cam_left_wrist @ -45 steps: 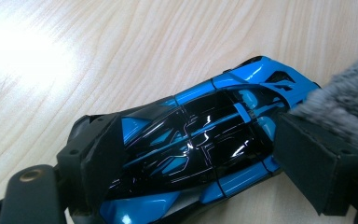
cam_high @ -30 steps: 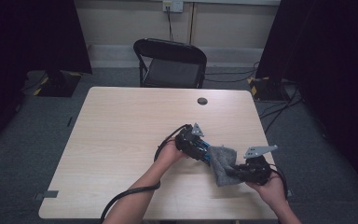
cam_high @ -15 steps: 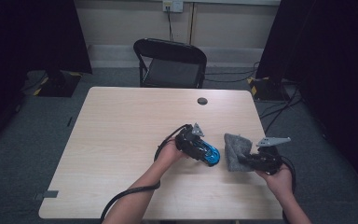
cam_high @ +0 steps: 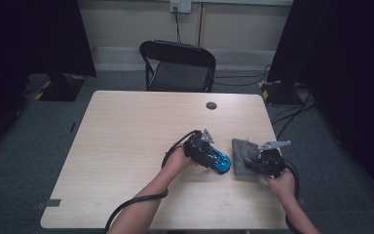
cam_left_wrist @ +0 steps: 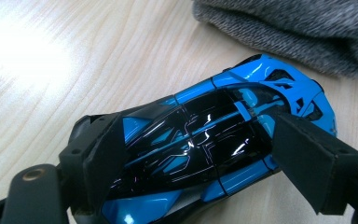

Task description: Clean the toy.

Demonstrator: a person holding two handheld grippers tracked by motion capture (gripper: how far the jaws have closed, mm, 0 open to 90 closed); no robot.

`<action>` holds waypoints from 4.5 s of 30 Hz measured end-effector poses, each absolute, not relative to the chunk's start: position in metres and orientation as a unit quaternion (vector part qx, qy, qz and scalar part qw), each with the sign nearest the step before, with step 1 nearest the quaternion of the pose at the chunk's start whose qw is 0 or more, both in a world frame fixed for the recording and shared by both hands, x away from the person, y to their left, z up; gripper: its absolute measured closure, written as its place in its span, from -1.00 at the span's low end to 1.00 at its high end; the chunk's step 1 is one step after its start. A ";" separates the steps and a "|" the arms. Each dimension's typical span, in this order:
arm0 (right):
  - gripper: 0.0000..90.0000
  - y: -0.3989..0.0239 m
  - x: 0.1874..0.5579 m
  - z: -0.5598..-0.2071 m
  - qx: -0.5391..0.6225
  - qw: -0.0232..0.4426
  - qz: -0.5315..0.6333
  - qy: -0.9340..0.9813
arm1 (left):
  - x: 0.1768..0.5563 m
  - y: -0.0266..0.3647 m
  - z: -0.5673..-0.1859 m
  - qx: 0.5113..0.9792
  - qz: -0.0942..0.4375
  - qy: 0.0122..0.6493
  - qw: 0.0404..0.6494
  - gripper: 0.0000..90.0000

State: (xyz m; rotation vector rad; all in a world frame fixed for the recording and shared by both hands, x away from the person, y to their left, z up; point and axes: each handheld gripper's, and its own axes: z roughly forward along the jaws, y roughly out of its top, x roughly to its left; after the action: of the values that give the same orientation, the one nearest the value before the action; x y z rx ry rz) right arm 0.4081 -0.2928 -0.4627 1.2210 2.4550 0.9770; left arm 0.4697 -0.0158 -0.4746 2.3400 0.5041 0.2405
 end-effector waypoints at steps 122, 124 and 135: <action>0.67 -0.287 0.391 -0.402 0.345 0.045 0.397 0.849 | 0.469 -0.016 -0.475 0.907 0.093 0.193 0.363 -0.59; 0.67 -0.288 0.401 -0.403 0.351 0.054 0.392 0.849 | 0.469 -0.016 -0.475 0.908 0.093 0.191 0.362 -0.59; 0.66 -0.284 0.451 -0.423 0.372 0.090 0.347 0.856 | 0.466 -0.019 -0.476 0.907 0.092 0.184 0.366 -0.59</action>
State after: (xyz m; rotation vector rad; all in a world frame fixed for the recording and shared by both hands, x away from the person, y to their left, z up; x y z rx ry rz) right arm 0.4513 -0.2845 -0.4229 1.1070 2.5454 1.0321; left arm 0.4665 -0.0187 -0.4756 2.3322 0.4737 0.2369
